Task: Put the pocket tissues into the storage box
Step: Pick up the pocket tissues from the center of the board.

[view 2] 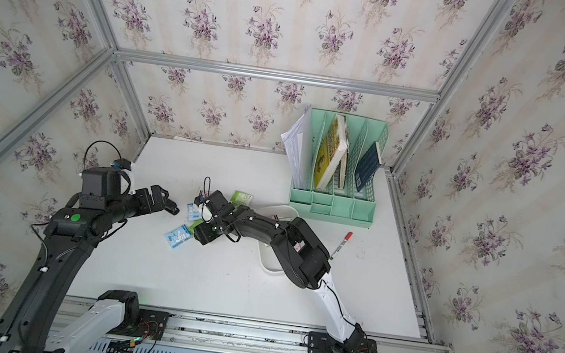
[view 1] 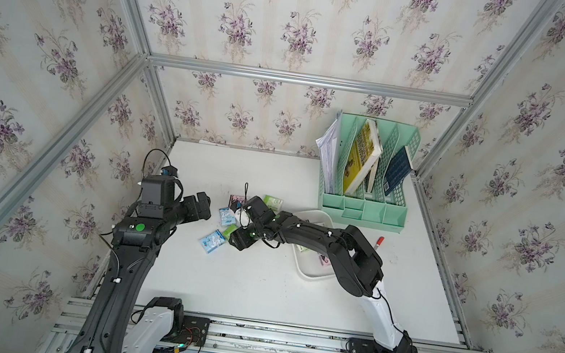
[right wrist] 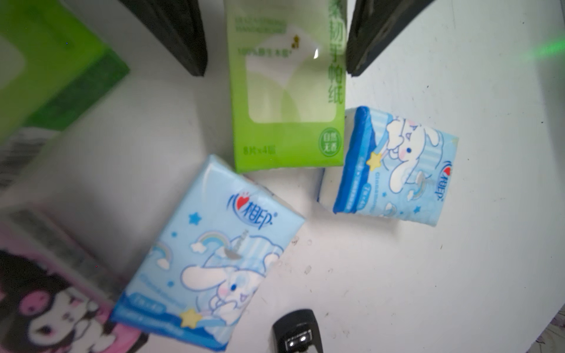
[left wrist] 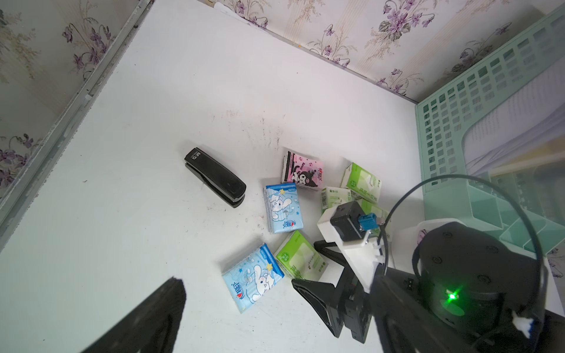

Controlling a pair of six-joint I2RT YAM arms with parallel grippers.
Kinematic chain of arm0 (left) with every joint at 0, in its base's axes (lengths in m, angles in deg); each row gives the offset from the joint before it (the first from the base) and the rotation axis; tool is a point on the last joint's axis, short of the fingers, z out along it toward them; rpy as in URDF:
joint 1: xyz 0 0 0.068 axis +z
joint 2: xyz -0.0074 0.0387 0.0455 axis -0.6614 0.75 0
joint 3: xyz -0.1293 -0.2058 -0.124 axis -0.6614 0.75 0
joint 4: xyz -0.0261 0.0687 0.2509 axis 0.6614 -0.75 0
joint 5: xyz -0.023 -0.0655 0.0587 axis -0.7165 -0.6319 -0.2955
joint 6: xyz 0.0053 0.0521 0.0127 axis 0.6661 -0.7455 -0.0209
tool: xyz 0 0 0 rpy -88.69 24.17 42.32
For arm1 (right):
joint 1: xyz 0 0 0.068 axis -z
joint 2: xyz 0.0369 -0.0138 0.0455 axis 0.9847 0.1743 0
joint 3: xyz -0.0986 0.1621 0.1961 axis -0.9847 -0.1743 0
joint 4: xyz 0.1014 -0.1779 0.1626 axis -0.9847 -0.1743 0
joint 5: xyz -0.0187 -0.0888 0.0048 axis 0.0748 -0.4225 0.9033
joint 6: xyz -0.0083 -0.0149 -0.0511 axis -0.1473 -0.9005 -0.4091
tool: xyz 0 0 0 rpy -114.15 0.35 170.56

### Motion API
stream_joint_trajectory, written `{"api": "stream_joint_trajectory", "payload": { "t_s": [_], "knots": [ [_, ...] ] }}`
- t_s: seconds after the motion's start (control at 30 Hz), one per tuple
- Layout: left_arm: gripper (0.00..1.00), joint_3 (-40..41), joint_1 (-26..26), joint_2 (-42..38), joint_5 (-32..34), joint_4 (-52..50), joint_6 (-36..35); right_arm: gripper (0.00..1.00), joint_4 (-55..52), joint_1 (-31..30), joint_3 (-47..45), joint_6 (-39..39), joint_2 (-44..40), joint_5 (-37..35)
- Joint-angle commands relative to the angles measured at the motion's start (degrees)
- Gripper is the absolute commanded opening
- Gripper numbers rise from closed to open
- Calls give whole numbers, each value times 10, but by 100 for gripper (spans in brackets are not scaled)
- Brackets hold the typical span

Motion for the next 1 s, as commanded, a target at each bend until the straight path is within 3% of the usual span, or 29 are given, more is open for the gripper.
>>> {"api": "stream_joint_trajectory", "payload": {
  "t_s": [0.0, 0.1, 0.27, 0.47, 0.67, 0.97],
  "knots": [
    [99, -1, 1, 1, -6, 6, 2, 72, -10, -3, 1, -3, 4, 7],
    [99, -2, 0, 0, -5, 5, 2, 62, -11, -3, 1, -2, 7, 9],
    [99, -4, 1, -1, -4, 2, 0, 35, -13, -4, 0, 2, 7, 5],
    [99, -3, 1, -1, -20, 0, -4, 18, 7, -4, -25, 8, -20, -3],
    [99, -12, -1, 13, -71, 5, 9, 16, 35, -2, -80, 19, -86, -20],
    [99, -33, -24, -10, -75, -7, 39, 15, 25, 15, -151, 24, -228, -43]
  ]
}}
